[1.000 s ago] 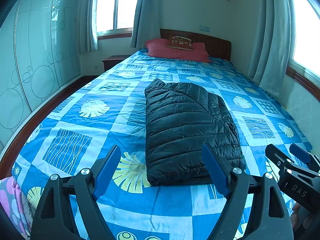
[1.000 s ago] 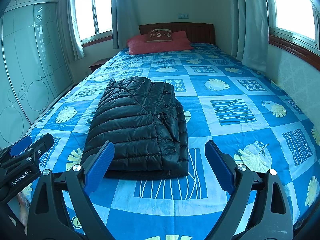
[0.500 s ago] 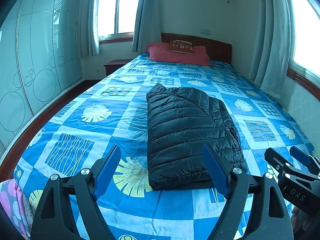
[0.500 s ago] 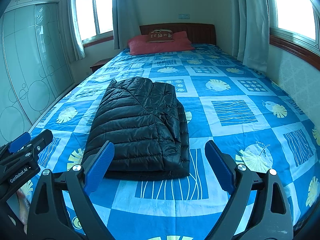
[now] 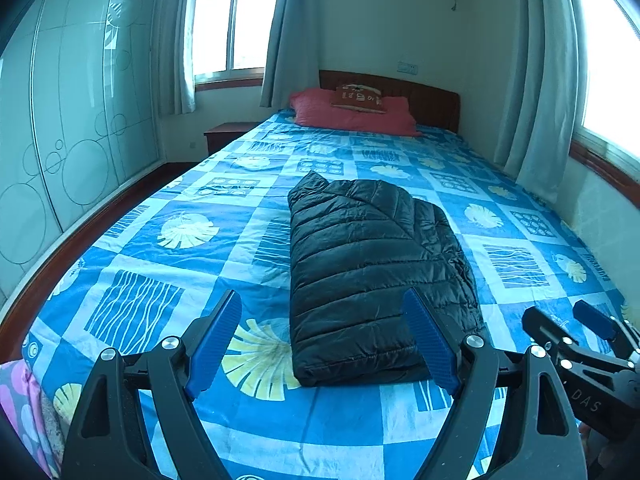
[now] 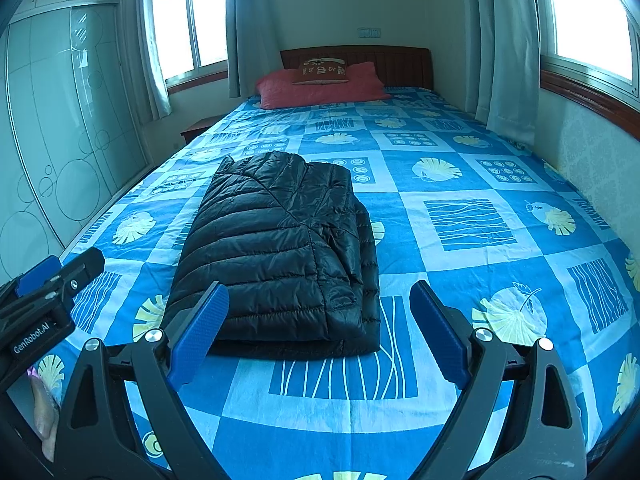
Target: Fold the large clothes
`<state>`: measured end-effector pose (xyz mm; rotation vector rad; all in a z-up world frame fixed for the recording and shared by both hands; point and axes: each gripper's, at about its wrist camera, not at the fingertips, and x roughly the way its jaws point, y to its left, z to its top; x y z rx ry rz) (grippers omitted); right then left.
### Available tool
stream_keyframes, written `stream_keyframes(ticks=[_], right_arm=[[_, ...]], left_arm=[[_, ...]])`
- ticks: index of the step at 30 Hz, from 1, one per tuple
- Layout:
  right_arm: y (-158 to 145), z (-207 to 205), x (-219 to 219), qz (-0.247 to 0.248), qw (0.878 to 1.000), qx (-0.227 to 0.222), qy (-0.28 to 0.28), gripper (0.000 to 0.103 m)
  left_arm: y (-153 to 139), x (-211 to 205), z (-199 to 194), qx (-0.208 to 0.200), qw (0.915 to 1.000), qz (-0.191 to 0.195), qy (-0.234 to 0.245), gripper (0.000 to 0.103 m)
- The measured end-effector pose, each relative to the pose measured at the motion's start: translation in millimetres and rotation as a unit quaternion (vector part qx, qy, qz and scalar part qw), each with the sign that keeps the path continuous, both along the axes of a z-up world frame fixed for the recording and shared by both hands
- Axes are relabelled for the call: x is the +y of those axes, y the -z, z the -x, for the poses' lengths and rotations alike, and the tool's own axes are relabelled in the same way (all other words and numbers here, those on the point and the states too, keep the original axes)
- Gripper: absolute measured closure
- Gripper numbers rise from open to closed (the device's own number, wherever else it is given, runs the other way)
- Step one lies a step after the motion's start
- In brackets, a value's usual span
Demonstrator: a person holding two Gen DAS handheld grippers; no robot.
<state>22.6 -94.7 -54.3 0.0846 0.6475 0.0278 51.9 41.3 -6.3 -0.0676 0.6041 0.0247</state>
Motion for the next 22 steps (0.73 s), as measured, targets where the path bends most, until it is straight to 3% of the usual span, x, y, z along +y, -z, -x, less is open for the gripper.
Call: stream_keyframes(ticks=[6,10,17,22], right_arm=[[7,-4,-2,-0.001,1.0,0.006,-0.002,0.011],[9,-6,-1,-0.003,1.0,0.007,-0.003,0.011],[19,-10,-6,-0.003,1.0,0.011,-0.003,0.011],[26,-20,-31,-0.003,1.0,0.011,0.016,0.011]], left_arm=[[2,1,-1,-0.007,0.9999,-0.004,-0.01,0.016],[8,1,-5,0.0,0.999,-0.03,-0.034,0.015],[13,1,-10,-0.013,0.9989,-0.033,-0.029,0.015],[36,26,-32,0.037,0.9983,-0.013,-0.042,0.015]])
